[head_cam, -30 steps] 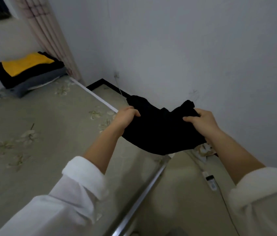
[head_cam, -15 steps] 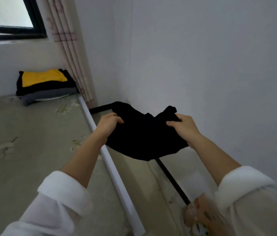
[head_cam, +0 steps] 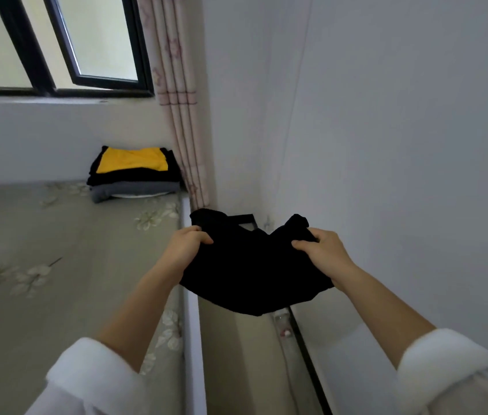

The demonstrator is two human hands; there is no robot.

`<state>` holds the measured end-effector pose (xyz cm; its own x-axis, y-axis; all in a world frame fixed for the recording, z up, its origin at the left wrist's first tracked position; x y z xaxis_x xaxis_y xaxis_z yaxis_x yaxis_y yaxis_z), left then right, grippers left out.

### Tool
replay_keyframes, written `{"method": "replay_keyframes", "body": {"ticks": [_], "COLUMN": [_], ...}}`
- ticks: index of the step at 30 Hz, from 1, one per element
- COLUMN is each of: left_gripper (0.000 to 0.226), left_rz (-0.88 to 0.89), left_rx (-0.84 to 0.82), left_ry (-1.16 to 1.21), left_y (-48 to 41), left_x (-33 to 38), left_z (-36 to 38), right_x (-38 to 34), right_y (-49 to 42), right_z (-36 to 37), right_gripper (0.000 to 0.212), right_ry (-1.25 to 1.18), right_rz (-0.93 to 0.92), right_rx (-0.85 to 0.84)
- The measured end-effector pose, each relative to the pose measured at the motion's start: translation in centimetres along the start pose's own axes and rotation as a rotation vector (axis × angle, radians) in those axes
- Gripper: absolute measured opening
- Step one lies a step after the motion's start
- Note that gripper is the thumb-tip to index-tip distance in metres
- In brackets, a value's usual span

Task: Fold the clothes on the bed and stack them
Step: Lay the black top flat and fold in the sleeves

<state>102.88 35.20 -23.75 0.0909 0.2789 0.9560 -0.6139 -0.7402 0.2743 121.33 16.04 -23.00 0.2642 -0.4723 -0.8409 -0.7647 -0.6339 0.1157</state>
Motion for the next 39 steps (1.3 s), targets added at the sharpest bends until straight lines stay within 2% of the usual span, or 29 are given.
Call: {"method": "replay_keyframes", "body": {"ticks": [7, 9, 15, 17, 24, 30, 35, 39], "left_gripper": [0.003, 0.012, 0.010, 0.018, 0.034, 0.016, 0.024, 0.025], "left_rz": [-0.052, -0.077, -0.042, -0.029, 0.004, -0.041, -0.042, -0.054], "left_rx": [0.140, 0.194, 0.298, 0.281, 0.401, 0.510, 0.646, 0.664], "left_ry": [0.048, 0.039, 0.075, 0.063, 0.090, 0.127, 0.131, 0.103], "left_y": [-9.6, -12.3, -22.1, -24.0, -36.6, -43.2, -48.5, -53.5], "left_x": [3.1, 4.1, 8.4, 9.7, 13.0, 13.5, 14.7, 15.1], "left_z": [0.1, -0.5, -2.3, -2.8, -7.0, -12.1, -17.0, -21.3], "right_x": [-3.3, -4.6, -9.2, -10.3, -14.8, -18.9, -21.7, -23.4], "right_y": [-13.7, -17.3, -29.7, -32.4, -48.2, -57.8, -63.1, -67.8], "right_z": [1.1, 1.5, 4.3, 5.0, 10.3, 16.6, 23.0, 28.1], "right_gripper": [0.009, 0.008, 0.009, 0.009, 0.010, 0.016, 0.012, 0.017], "right_ry": [0.010, 0.003, 0.002, 0.021, -0.066, -0.071, -0.036, 0.013], "right_rz": [-0.022, -0.037, -0.117, -0.142, -0.129, -0.086, -0.133, -0.141], "right_rx": [-0.095, -0.124, -0.244, -0.255, -0.396, -0.543, -0.672, -0.725]}}
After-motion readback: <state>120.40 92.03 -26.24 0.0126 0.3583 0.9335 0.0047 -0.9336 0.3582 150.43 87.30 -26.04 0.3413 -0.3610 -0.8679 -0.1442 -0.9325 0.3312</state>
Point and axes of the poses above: each hand's wrist, its own y-axis away from the middle knuckle, its own z-axis out of the palm, x = y × z, the point moved 1 cm from there along -y, towards the middle knuckle, and after that the axes turned 12 degrees about y, right-handed, at the moved point
